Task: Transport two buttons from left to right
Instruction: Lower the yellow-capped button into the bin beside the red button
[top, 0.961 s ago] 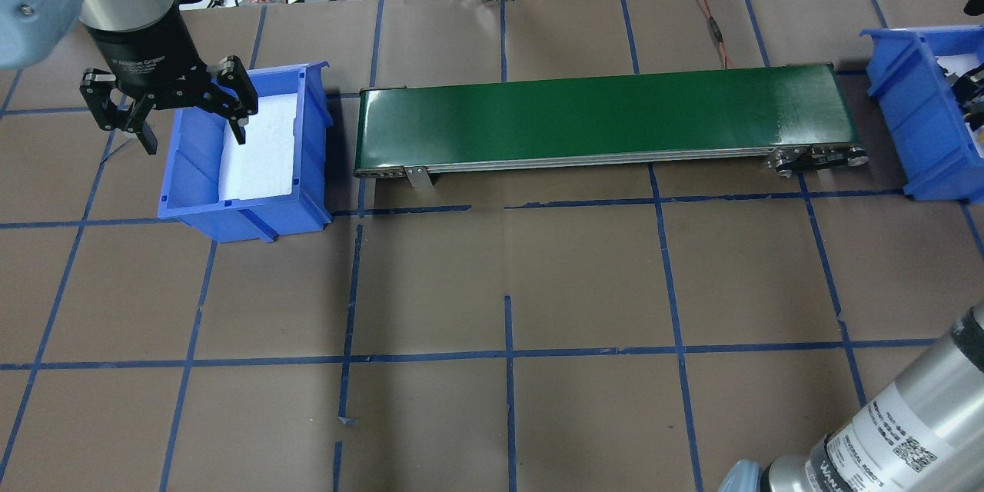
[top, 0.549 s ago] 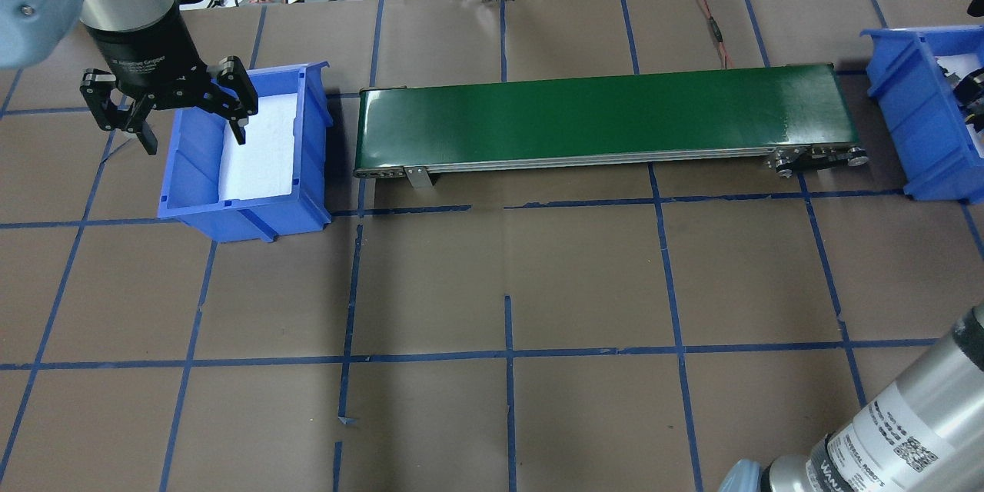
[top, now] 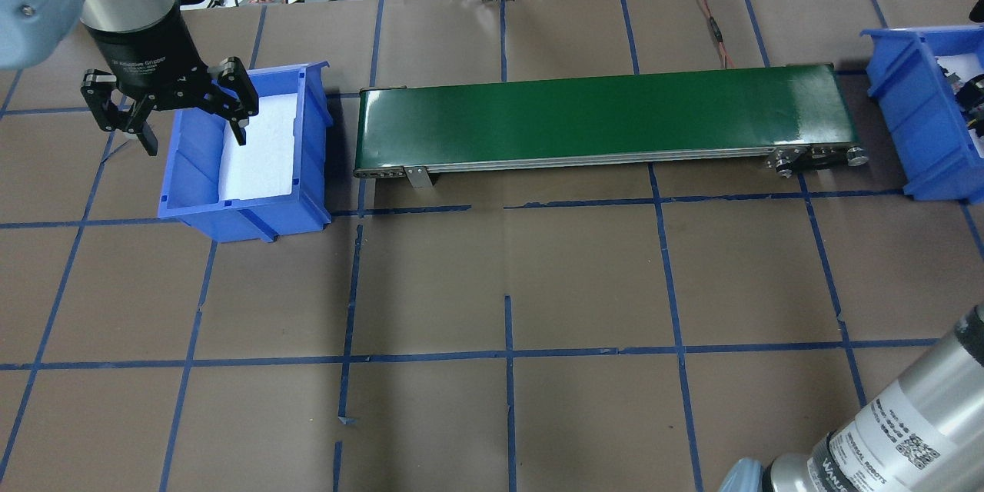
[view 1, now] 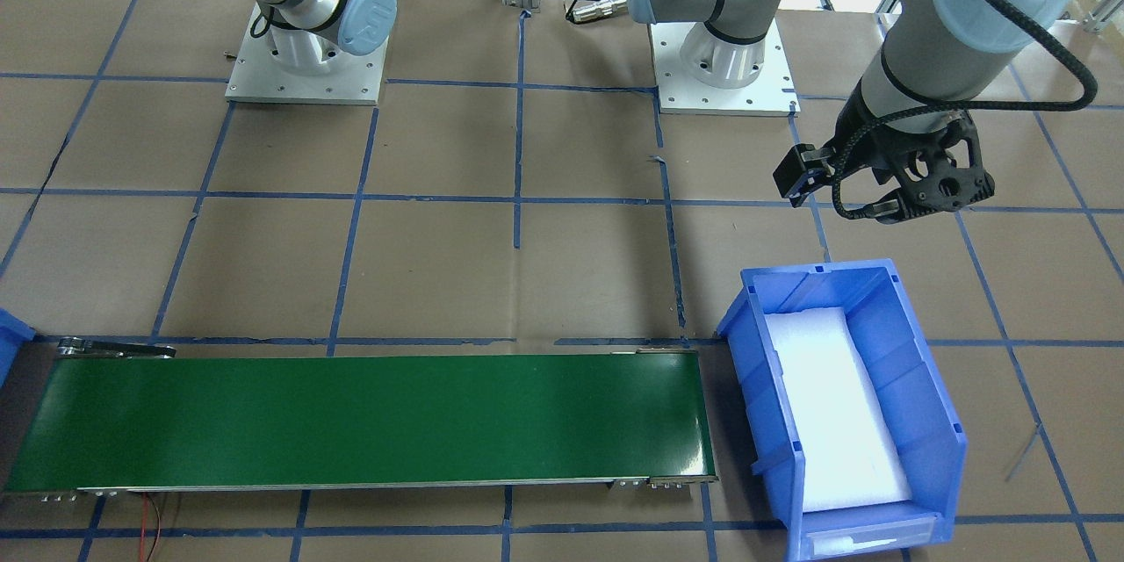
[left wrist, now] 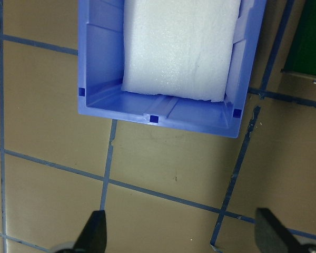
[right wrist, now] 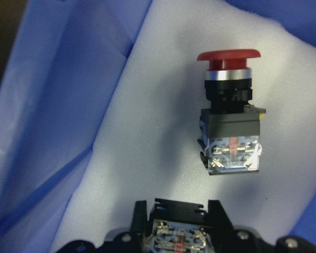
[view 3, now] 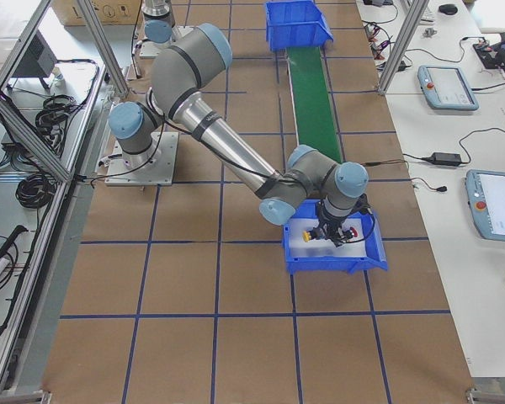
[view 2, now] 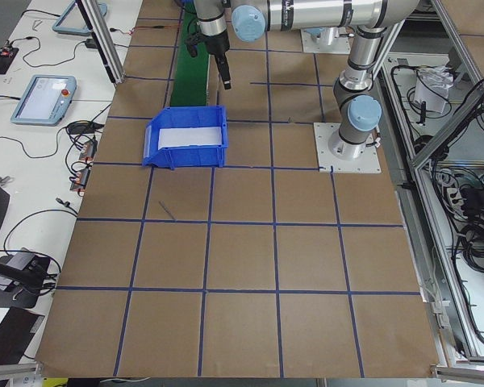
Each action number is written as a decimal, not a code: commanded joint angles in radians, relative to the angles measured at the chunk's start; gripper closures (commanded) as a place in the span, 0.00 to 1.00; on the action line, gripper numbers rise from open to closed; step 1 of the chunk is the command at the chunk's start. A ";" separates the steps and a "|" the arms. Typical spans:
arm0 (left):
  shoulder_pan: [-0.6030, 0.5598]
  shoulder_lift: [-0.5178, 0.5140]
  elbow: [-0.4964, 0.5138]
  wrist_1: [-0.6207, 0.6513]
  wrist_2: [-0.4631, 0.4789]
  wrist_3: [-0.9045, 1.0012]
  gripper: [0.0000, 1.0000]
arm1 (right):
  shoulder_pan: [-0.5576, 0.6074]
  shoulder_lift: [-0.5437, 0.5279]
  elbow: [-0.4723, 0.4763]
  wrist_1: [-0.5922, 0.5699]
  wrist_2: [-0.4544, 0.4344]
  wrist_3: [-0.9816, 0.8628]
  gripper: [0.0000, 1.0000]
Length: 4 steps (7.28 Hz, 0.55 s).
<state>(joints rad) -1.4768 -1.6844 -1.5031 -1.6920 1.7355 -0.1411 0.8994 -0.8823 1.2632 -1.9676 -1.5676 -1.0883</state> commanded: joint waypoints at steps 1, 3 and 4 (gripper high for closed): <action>0.000 0.000 0.000 -0.002 -0.001 0.000 0.00 | -0.007 0.005 -0.001 -0.001 0.000 -0.004 0.94; 0.000 0.002 0.000 -0.002 0.001 0.000 0.00 | -0.007 0.005 0.001 0.001 0.001 -0.002 0.46; 0.000 0.000 0.000 -0.002 0.001 0.000 0.00 | -0.007 0.005 0.001 0.003 0.004 -0.001 0.16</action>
<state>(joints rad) -1.4772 -1.6837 -1.5033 -1.6935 1.7363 -0.1411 0.8929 -0.8775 1.2633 -1.9664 -1.5662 -1.0904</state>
